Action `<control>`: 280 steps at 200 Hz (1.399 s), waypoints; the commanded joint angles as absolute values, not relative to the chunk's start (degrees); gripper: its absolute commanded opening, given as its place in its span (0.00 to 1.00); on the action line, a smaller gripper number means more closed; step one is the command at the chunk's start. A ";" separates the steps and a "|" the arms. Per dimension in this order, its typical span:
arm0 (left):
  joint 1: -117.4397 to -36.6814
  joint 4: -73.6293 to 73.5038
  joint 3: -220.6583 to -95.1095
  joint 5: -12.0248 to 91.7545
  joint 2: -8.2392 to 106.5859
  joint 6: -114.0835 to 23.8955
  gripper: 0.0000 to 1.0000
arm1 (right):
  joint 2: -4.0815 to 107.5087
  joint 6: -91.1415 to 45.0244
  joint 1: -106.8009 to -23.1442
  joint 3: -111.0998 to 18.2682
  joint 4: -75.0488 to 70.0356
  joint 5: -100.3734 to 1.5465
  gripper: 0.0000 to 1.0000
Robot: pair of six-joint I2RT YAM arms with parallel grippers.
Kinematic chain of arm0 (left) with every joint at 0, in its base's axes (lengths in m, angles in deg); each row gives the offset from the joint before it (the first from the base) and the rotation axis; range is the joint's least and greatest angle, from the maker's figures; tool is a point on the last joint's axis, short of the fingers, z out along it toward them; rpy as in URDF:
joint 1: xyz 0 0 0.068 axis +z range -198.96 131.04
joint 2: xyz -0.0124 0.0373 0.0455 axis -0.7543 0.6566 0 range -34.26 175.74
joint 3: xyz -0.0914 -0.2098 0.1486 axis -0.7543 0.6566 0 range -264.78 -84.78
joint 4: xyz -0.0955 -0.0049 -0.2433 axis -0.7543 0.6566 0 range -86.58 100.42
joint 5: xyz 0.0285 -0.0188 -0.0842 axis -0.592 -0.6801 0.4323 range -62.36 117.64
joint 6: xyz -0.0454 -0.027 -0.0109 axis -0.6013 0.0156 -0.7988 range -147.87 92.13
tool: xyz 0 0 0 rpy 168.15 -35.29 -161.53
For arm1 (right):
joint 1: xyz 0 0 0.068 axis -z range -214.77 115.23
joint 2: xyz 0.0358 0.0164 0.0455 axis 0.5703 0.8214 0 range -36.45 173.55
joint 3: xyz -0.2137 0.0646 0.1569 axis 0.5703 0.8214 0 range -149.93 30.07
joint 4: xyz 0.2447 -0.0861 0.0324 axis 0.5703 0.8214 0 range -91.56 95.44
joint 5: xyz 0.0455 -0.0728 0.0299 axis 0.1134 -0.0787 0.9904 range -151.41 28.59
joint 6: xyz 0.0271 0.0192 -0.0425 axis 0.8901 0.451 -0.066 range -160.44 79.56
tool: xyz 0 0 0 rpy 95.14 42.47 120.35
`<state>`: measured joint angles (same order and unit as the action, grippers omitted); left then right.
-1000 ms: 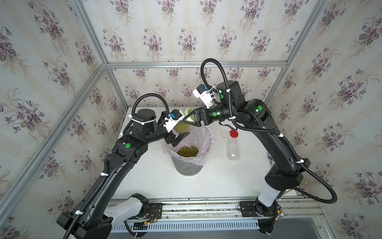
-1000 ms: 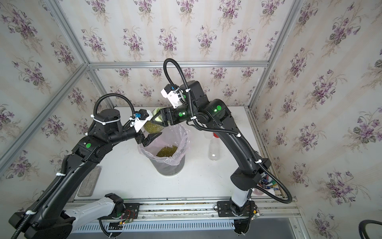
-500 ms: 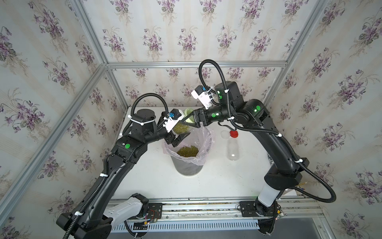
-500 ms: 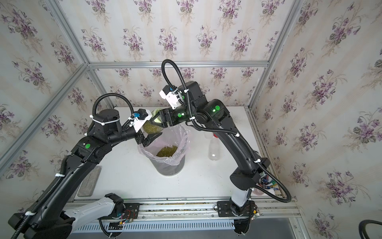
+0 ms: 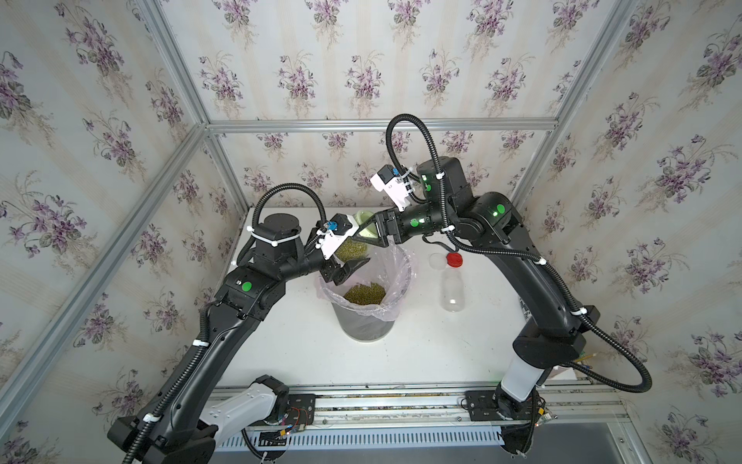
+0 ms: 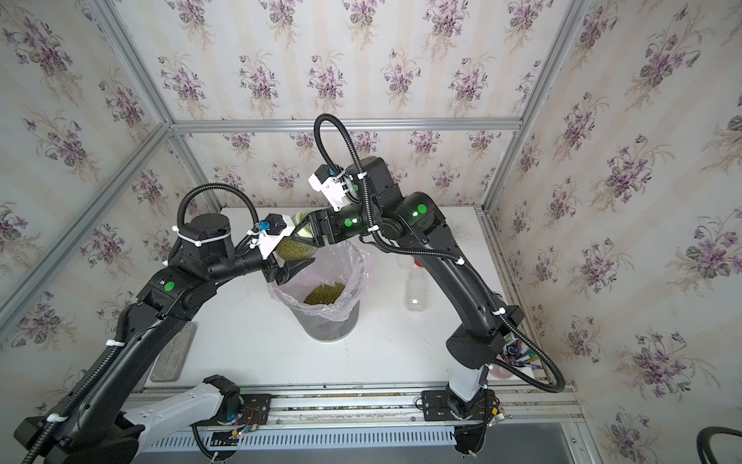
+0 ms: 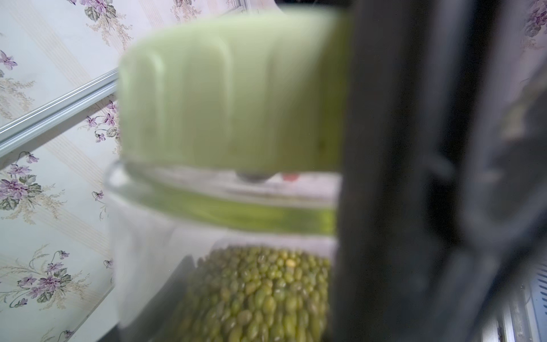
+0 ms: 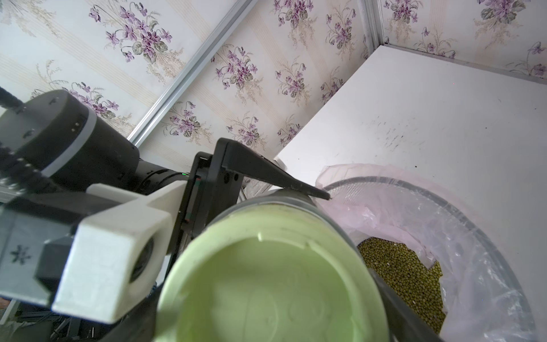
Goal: Empty moldy mung beans from jars
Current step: Pick up the jar from the center of the board.
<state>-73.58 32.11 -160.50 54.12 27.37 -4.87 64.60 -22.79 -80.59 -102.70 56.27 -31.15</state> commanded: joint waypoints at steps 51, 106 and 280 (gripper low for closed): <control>-73.54 29.31 -160.85 53.91 26.53 -6.07 0.61 | 63.32 -23.90 -80.74 -100.97 53.76 -28.13 0.48; -73.48 27.16 -159.94 54.00 25.33 -7.21 0.40 | 62.80 -24.27 -80.41 -99.68 53.97 -28.83 0.47; -73.48 25.57 -159.66 54.61 26.30 -8.20 0.08 | 61.35 -23.04 -79.75 -96.53 49.90 -26.04 0.79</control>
<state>-73.54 31.78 -159.50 54.05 26.26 -6.12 62.16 -21.37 -79.65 -96.40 50.91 -27.87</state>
